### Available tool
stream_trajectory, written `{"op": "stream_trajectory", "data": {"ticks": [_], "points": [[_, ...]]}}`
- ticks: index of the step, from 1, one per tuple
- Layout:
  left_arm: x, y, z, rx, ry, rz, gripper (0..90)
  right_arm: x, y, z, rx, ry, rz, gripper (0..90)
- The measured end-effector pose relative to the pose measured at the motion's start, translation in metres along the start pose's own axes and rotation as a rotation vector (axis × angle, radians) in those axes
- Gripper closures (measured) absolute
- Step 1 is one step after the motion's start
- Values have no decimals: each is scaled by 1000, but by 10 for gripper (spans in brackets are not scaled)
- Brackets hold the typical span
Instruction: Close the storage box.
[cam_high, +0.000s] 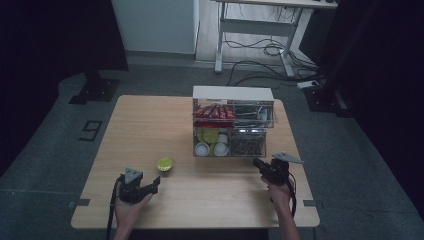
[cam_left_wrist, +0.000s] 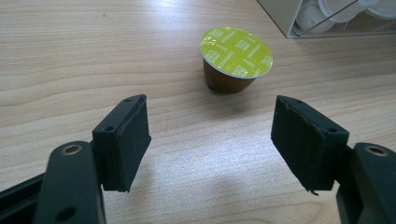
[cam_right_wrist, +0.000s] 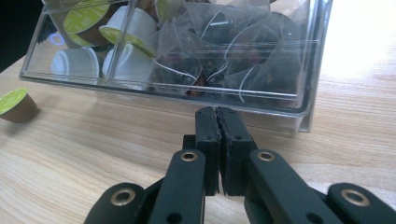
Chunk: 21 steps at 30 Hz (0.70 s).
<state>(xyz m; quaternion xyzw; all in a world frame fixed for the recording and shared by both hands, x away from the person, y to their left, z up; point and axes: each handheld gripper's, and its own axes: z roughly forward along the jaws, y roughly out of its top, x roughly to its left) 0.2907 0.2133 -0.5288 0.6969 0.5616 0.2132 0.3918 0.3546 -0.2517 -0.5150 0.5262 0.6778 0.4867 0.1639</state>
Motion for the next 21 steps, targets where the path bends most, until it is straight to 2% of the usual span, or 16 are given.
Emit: {"op": "stream_trajectory", "data": {"ticks": [6,9,15,21], "points": [[0,0,0,-1,-3,-2,281,4,0,-1,-8,30,1,817],[1,0,-2,-3,-6,-6,281,5,2,-4,-26,51,4,744],[-1,0,-3,-3,-21,-2,281,6,2,-8,-59,22,-15,599],[0,-1,-2,2,-33,0,282,7,-10,-12,-47,-3,-34,524]]}}
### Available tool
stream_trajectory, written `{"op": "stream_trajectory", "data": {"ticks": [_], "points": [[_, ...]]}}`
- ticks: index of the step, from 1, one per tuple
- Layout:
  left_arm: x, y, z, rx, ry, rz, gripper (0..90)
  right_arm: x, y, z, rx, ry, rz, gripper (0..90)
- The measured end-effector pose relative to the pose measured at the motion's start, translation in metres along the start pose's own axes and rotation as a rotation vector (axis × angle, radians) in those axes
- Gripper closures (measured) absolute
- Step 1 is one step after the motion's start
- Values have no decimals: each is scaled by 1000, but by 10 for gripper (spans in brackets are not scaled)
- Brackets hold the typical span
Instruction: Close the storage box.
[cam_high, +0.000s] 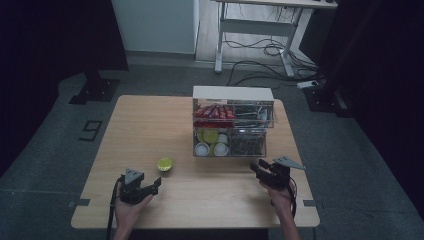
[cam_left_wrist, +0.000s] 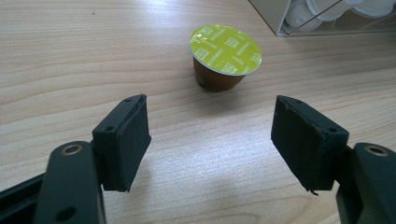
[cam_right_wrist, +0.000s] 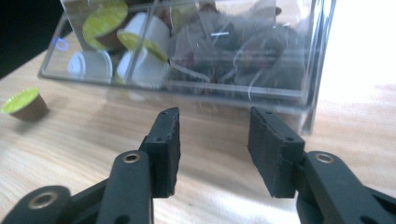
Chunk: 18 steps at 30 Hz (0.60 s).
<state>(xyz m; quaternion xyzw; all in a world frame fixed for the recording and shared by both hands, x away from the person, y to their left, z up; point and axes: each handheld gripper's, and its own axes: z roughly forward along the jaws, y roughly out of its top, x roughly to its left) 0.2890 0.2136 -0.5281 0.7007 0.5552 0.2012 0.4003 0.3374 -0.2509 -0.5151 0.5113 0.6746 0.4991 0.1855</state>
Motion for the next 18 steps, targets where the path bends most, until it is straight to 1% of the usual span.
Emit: {"op": "stream_trajectory", "data": {"ticks": [2,5,11,15,18], "points": [[1,1,-1,-2,0,-2,281,-1,-6,-2,7,-6,-6,512],[3,1,-2,-6,-3,-4,282,-5,-14,-8,15,-6,-3,507],[1,1,-2,0,-11,4,282,-18,-31,-29,24,-18,8,497],[0,1,-1,7,-13,7,282,-26,-41,-39,39,-45,7,489],[0,1,0,12,-10,8,281,-30,-46,-43,56,-64,6,485]]}}
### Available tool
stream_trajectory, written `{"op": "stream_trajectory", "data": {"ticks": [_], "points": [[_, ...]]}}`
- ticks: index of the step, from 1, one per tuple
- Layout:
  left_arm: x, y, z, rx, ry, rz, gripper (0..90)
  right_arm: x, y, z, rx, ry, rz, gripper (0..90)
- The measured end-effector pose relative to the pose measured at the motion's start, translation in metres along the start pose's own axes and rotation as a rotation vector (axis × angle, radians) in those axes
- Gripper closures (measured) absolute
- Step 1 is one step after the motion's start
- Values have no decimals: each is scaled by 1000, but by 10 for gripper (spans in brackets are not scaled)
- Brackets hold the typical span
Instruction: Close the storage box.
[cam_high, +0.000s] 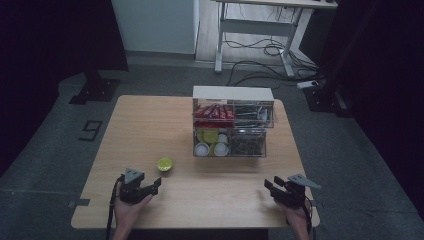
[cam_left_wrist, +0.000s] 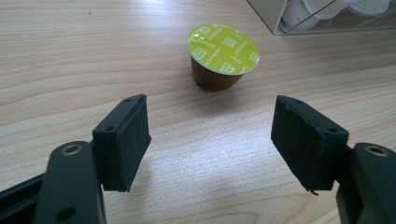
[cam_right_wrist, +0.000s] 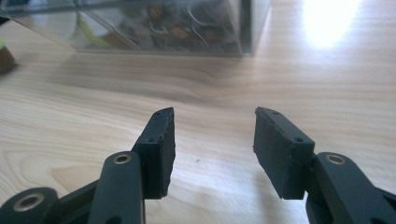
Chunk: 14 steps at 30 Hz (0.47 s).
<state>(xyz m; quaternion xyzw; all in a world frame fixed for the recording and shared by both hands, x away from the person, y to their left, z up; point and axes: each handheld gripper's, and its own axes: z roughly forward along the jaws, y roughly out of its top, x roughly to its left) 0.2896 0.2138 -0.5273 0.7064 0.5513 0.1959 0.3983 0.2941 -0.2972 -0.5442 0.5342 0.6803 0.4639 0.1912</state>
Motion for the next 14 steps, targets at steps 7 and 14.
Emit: {"op": "stream_trajectory", "data": {"ticks": [7,14], "points": [[-2,0,1,3,0,8,281,-3,0,2,11,-9,3,480],[-4,0,2,8,1,15,280,-4,1,3,14,-13,0,476]]}}
